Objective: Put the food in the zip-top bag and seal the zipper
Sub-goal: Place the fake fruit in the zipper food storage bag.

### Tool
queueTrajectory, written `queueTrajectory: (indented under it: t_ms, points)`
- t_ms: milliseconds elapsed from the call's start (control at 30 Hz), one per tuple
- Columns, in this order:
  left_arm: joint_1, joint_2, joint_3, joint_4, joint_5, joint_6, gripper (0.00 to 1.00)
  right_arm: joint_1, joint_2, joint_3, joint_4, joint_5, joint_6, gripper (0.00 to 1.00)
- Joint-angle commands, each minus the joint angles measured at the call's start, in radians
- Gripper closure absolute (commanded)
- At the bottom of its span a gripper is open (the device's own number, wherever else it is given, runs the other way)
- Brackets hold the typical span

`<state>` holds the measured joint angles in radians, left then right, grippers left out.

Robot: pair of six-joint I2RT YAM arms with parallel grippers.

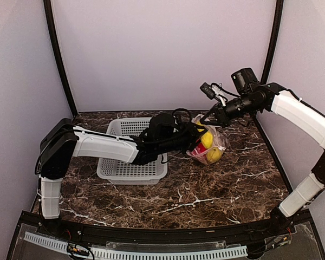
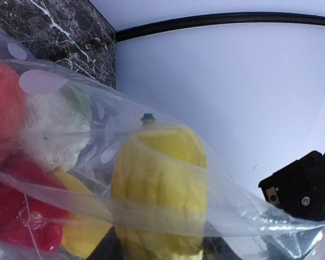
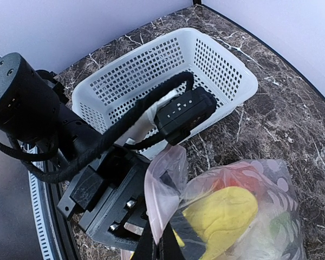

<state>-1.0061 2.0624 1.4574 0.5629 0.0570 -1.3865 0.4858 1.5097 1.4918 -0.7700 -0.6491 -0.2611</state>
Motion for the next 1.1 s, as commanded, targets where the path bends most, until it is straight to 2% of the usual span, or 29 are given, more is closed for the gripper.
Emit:
queueTrajectory:
  t_ms: [0,167,267,300,333,400,567,733,900,1067]
  points:
    - [0.007,0.012,0.007,0.040,-0.112,-0.068,0.58,0.013,-0.038,0.018,0.034,-0.060,0.006,1.00]
    - [0.008,0.014,0.025,0.030,-0.102,-0.042,0.52,0.013,-0.022,0.044,0.033,-0.030,0.029,1.00]
    - [0.007,0.004,0.024,-0.022,-0.096,-0.021,0.43,0.013,-0.015,0.050,0.035,-0.020,0.032,1.00]
    - [0.007,0.000,0.019,-0.027,-0.095,-0.017,0.37,0.013,-0.013,0.051,0.035,-0.023,0.035,1.00]
    - [0.006,-0.002,0.017,-0.030,-0.093,-0.016,0.17,0.013,-0.012,0.051,0.034,-0.025,0.036,1.00]
    - [0.007,-0.008,0.014,-0.036,-0.094,-0.007,0.03,0.011,-0.010,0.054,0.034,-0.024,0.036,1.00]
    - [0.005,-0.035,0.008,-0.039,-0.092,0.029,0.01,0.011,-0.012,0.055,0.035,-0.006,0.031,1.00]
    - [-0.023,-0.117,-0.036,-0.060,-0.149,0.112,0.01,0.007,-0.018,0.056,0.035,0.012,0.028,1.00]
    - [-0.058,-0.255,-0.076,-0.128,-0.231,0.273,0.01,-0.001,-0.014,0.067,0.034,0.017,0.030,1.00]
    - [-0.086,-0.365,-0.086,-0.210,-0.222,0.524,0.01,-0.006,-0.015,0.086,0.017,0.019,0.015,1.00]
